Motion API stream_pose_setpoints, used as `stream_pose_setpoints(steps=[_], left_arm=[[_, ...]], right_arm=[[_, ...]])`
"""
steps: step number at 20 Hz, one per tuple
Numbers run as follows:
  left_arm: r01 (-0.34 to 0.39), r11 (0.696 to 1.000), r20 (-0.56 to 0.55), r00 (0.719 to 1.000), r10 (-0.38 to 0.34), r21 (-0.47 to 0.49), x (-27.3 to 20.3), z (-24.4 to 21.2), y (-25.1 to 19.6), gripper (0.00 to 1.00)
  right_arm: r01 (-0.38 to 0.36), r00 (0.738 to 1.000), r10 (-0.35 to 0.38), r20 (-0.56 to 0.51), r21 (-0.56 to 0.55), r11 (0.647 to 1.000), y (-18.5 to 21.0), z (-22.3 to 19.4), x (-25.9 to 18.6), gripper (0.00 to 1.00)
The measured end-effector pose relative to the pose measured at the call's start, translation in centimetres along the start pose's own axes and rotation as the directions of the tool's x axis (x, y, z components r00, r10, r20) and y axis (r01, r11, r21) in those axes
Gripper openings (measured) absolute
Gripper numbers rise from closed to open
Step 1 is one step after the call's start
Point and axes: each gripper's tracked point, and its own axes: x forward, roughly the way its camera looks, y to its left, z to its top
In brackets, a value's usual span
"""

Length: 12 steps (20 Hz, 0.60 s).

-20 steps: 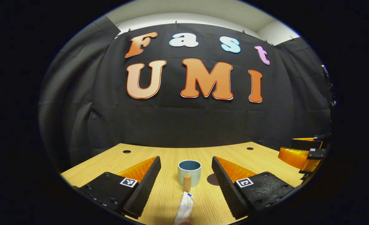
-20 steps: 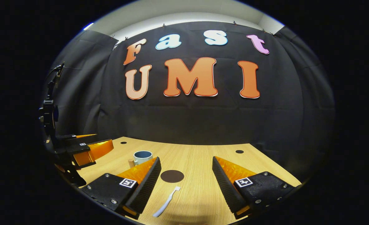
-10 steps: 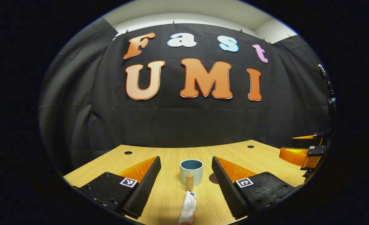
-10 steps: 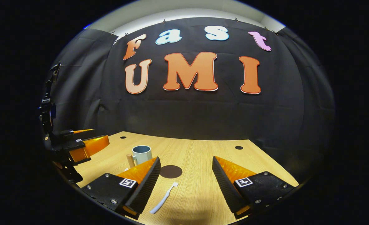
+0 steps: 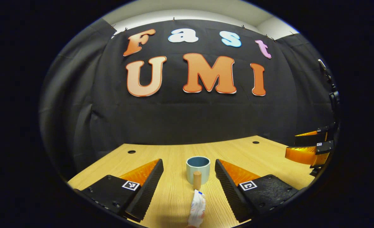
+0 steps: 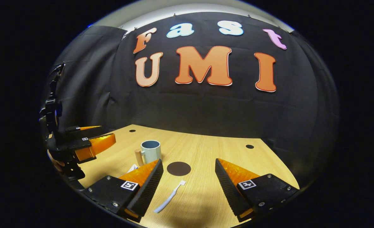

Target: Put the toothbrush and toothpaste on the desktop into the cup, then pick up the cup and place it on the coaster on the desktop.

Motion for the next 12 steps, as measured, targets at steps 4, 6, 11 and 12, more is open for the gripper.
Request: stream_pose_setpoints(steps=[4, 6, 11, 12], left_arm=[[0.021, 1.0, -0.14, 0.99, -0.022, -0.013, 1.0, -2.6, 0.3, 0.97], [0.03, 1.0, -0.199, 0.98, -0.03, -0.006, 1.6, -3.2, 0.3, 0.97], [0.052, 0.999, -0.351, 0.935, -0.051, -0.009, 2.5, -6.0, 0.0, 0.98], [0.067, 0.997, -0.382, 0.922, -0.072, -0.026, 2.5, -6.6, -0.3, 0.98]], right_arm=[[-0.115, 0.985, 0.12, -0.12, 0.049, 0.992, 2.5, -1.5, 0.6, 0.99], [-0.148, 0.972, 0.158, -0.174, 0.072, 0.986, 3.2, -2.3, 1.3, 0.98], [-0.106, 0.954, 0.12, -0.273, 0.065, 0.992, 2.6, -4.2, 2.6, 0.93], [-0.105, 0.949, 0.119, -0.291, 0.065, 0.992, 2.7, -4.7, 2.8, 0.93]])
